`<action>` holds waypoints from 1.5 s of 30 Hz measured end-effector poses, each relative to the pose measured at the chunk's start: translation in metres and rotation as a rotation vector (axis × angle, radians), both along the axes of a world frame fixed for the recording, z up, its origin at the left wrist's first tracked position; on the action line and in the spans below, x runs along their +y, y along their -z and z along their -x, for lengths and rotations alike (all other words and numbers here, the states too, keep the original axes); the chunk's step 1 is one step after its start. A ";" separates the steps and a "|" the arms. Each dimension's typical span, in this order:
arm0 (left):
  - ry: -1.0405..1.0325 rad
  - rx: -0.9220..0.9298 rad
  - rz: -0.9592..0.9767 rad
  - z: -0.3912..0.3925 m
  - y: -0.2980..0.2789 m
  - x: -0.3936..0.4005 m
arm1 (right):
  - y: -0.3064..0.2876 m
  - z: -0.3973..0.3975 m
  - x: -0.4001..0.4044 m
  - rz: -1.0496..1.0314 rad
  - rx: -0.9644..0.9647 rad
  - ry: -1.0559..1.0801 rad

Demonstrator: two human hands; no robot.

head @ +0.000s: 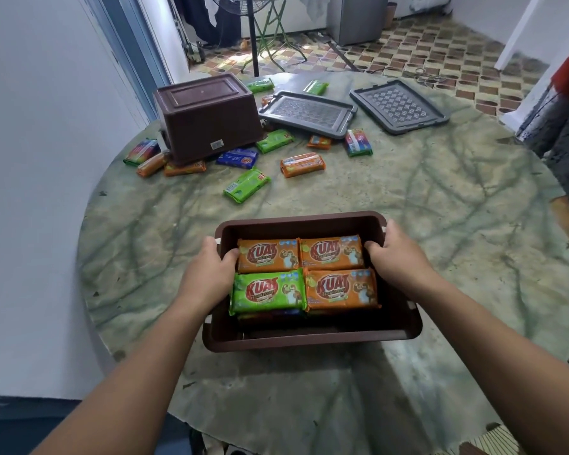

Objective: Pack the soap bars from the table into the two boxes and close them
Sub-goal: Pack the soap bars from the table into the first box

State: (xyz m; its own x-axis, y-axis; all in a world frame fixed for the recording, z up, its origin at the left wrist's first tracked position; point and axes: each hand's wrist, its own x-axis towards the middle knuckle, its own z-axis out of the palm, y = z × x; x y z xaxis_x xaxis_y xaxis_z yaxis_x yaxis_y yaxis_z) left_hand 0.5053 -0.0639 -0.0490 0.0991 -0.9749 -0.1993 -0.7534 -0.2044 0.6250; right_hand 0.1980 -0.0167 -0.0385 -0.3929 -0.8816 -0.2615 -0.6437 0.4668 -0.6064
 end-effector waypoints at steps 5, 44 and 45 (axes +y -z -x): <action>-0.097 0.064 0.006 -0.017 0.004 -0.004 | -0.006 -0.015 -0.026 -0.001 0.020 -0.079; -1.002 -0.091 -0.020 0.021 -0.001 0.118 | -0.018 -0.081 -0.127 -0.026 0.081 -0.863; -1.009 -0.088 -0.014 0.021 0.000 0.119 | -0.017 -0.081 -0.128 -0.019 0.073 -0.863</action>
State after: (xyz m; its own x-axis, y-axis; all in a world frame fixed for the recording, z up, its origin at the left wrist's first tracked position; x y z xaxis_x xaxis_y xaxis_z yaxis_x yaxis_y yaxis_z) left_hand 0.4838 0.0553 -0.0493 0.8901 -0.4257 -0.1627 -0.2681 -0.7779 0.5683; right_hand 0.2789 -0.1449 -0.0219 0.3949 -0.8751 -0.2797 -0.8145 -0.1928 -0.5472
